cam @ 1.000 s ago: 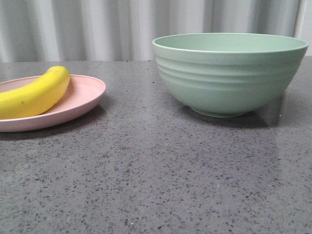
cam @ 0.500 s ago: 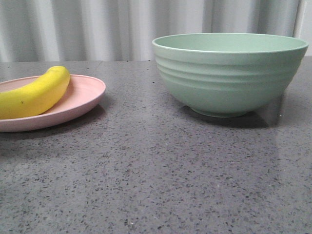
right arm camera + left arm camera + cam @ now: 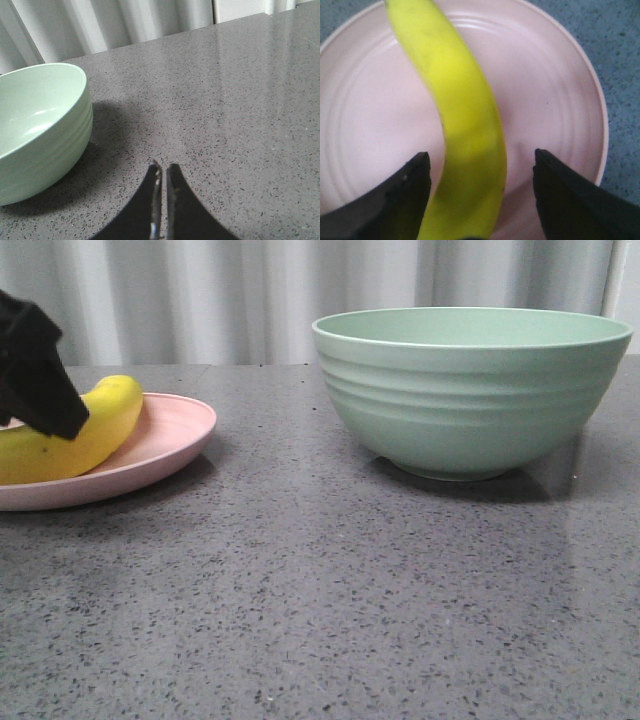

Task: Transfer banana from pink plate to green bowl

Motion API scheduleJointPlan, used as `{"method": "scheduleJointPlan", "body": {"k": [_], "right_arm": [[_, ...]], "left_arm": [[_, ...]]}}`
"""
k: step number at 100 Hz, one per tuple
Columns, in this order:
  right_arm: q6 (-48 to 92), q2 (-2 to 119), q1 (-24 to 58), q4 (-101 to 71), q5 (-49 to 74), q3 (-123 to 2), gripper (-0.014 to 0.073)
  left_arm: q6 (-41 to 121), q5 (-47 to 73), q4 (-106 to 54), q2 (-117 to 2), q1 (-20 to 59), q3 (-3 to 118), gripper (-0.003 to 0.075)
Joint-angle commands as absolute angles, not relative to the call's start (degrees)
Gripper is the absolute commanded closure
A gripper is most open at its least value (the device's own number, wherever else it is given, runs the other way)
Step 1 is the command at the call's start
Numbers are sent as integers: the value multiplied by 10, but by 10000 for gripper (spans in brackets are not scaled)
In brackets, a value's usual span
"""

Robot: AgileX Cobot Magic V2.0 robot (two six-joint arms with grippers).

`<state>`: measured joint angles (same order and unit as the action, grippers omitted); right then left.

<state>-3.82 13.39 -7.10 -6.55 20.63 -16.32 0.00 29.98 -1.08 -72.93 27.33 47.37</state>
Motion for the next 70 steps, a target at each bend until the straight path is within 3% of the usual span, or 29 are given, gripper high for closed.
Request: {"method": "scheduleJointPlan", "body": {"k": [1,30,42,59,70], "right_arm": [[-33,143,-75,-67,158,-185,666],[-33,143,-75,-67,158,-185,666],[-33,143,-75,-67,167,-185,666],[-30,143,-74,-66,174,-186,665],[-27,143,-61,-63,192,-190,665]], "left_arm": [[0,291,-8,-733,277,494,309],[0,293,0,-754,277,494,334],[0,293,0,-754,277,494,469],[0,293,16,-754,277,494,737],[0,293,19,-752,277,495,738]]}}
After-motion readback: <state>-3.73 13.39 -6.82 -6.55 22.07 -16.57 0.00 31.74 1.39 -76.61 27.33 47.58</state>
